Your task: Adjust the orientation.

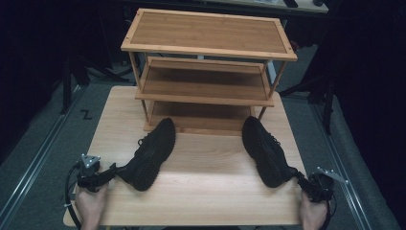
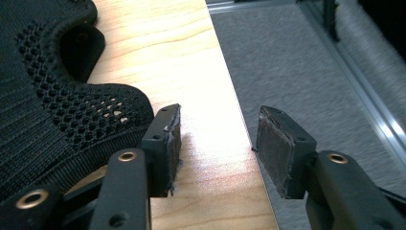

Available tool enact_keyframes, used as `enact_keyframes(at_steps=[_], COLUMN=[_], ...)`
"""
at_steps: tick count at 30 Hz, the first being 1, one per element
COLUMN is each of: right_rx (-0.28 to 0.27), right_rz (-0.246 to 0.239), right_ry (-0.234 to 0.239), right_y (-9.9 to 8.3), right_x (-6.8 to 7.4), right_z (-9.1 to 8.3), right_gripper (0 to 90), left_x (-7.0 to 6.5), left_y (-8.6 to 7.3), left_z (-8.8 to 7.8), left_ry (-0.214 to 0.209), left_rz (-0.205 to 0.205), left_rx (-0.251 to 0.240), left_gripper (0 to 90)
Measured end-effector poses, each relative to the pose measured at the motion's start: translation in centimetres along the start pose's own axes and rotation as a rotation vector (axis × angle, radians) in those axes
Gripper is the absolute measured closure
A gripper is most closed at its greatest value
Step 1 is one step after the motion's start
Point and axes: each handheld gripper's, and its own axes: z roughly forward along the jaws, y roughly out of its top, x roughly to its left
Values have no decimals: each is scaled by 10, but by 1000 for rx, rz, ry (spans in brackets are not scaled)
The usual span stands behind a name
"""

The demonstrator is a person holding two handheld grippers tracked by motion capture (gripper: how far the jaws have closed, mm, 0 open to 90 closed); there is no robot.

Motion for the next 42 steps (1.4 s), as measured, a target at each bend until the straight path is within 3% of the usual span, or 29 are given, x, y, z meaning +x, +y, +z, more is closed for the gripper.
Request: enact_keyframes(at_steps=[4, 8, 15, 27, 32, 37, 40, 41, 42], right_rx=[-2, -5, -17, -19, -19, -19, -18, -19, -19], right_rz=[-8, -25, -81, -91, -91, -117, -116, -116, -116], right_ry=[-5, -19, -52, -50, -51, -29, -27, -27, -26], right_y=[0, 0, -1, -1, -1, -2, -2, -2, -2], right_x=[1, 3, 10, 10, 10, 13, 13, 12, 12], right_z=[0, 0, -1, -1, -1, -2, -2, -2, -2], right_gripper=[510, 512, 529, 529, 529, 561, 561, 561, 561], left_x=[3, 8, 8, 12, 15, 15, 12, 7, 7], left_y=[0, -1, -1, 0, 9, 22, 28, 33, 33], left_z=[-1, -1, -1, -2, -1, -1, 2, 6, 6], left_ry=[-20, -59, -60, -89, -111, -145, -157, -166, -166], left_rz=[-15, -60, -63, -86, -83, -82, -62, -26, -26], left_rx=[-4, -17, -18, -18, -9, -35, -22, -4, -4], left_gripper=[372, 366, 364, 354, 338, 323, 313, 310, 308])
